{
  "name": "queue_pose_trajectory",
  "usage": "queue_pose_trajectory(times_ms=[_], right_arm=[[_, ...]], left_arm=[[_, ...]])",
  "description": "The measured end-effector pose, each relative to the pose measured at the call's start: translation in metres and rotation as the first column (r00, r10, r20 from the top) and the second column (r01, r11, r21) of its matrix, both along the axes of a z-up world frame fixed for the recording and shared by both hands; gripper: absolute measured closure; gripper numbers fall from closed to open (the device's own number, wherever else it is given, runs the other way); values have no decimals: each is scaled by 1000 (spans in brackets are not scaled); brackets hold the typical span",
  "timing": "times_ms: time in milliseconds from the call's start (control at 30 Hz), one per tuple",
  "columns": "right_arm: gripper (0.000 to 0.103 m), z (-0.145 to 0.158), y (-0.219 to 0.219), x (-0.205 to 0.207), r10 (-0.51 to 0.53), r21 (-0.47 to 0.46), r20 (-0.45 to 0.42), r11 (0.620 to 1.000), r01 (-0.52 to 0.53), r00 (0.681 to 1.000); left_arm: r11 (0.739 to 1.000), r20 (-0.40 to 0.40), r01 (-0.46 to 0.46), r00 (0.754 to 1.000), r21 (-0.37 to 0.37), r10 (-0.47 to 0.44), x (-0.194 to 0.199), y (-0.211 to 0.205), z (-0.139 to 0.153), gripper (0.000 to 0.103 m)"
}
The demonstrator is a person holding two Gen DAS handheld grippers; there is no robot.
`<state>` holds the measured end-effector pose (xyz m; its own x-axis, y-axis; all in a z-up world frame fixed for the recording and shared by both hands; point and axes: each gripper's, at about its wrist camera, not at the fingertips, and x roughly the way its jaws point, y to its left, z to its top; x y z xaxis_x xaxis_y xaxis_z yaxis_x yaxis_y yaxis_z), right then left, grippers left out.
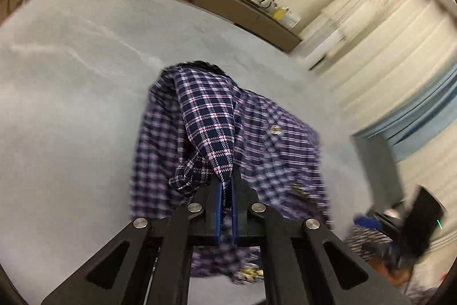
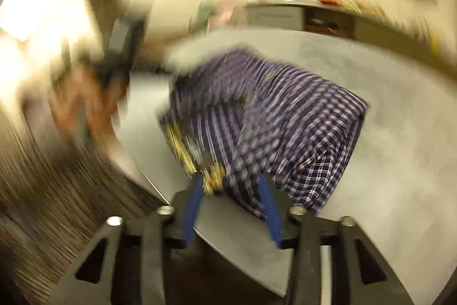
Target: Fold clothes
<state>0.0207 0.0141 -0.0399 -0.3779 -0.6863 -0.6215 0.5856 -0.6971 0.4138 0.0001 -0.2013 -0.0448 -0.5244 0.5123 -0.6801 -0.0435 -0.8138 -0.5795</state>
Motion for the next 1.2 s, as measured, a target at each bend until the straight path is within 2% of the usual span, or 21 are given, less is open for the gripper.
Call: queue_pose_trajectory(times_ms=[33, 100, 200, 233, 267, 300, 367, 433, 533, 600, 667, 700, 733, 800, 867, 967, 1033, 1067, 1100, 1133, 1200], right_arm=[[48, -3, 11, -11, -46, -43, 57, 998, 49, 997], [48, -15, 12, -43, -101, -44, 161, 993, 110, 982], [50, -44, -8, -78, -98, -11, 281, 994, 105, 955], [55, -51, -13, -82, -101, -1, 303, 994, 107, 948], [75, -57, -18, -84, -107, 6, 324, 994, 111, 940], [96, -62, -19, -85, -114, 6, 335, 993, 119, 935], [98, -51, -15, -88, -122, -9, 303, 991, 131, 945], [99, -19, -1, -78, -123, -38, 200, 990, 133, 972], [99, -4, 17, -70, -150, 20, 131, 989, 149, 980], [99, -28, 10, -83, -146, 130, 174, 984, 125, 974], [98, -55, 4, -94, -131, 164, 256, 982, 90, 958], [98, -56, 1, -94, -127, 180, 248, 980, 83, 960], [97, -55, -2, -93, -121, 197, 231, 978, 75, 965], [97, -46, -4, -87, -109, 220, 184, 973, 67, 977], [98, -26, -1, -76, -69, 162, 132, 986, 47, 989], [97, -31, 3, -74, -56, 144, 151, 989, 34, 987], [97, -45, 7, -86, -90, 194, 186, 980, 53, 978], [96, -49, 15, -89, -105, 177, 215, 982, 68, 971], [94, -52, 24, -91, -117, 147, 244, 986, 82, 963], [91, -52, 32, -93, -130, 122, 260, 987, 101, 957], [73, -50, 44, -96, -154, 88, 275, 987, 135, 949]], left_arm=[[1000, 14, -3, 1000, 15, 3, -2, 1, -5, 100], [999, 36, -15, 999, 46, 13, -6, 0, -13, 100], [992, 54, -40, 998, 118, 34, -7, -7, -19, 100], [988, 53, -44, 998, 148, 37, -5, -10, -17, 100], [982, 51, -48, 998, 181, 39, -4, -15, -17, 100], [966, 46, -51, 998, 252, 40, -4, -22, -16, 100], [926, 26, -52, 999, 374, 45, 6, -42, -8, 101], [910, 37, -58, 998, 409, 47, 5, -48, -14, 101], [945, 221, -108, 974, 309, 39, -3, -45, -63, 101], [968, 272, -121, 961, 219, 58, -8, -40, -80, 101], [983, 229, -119, 970, 142, 84, -10, -37, -72, 101], [985, 197, -134, 974, 107, 111, -9, -40, -65, 101], [984, 167, -151, 977, 99, 133, -8, -43, -59, 101], [978, 97, -153, 985, 142, 140, -5, -51, -47, 101], [981, 38, -143, 989, 132, 140, -5, -51, -37, 101], [990, 82, -130, 989, 51, 126, -15, -40, -49, 100], [994, 115, -100, 988, -42, 104, -24, -22, -53, 83], [993, 119, -90, 988, -73, 98, -26, -16, -53, 65], [992, 115, -85, 989, -94, 95, -27, -10, -53, 58], [993, 106, -70, 991, -96, 80, -27, -5, -52, 57], [997, 82, -30, 996, -77, 36, -29, 5, -52, 58]])
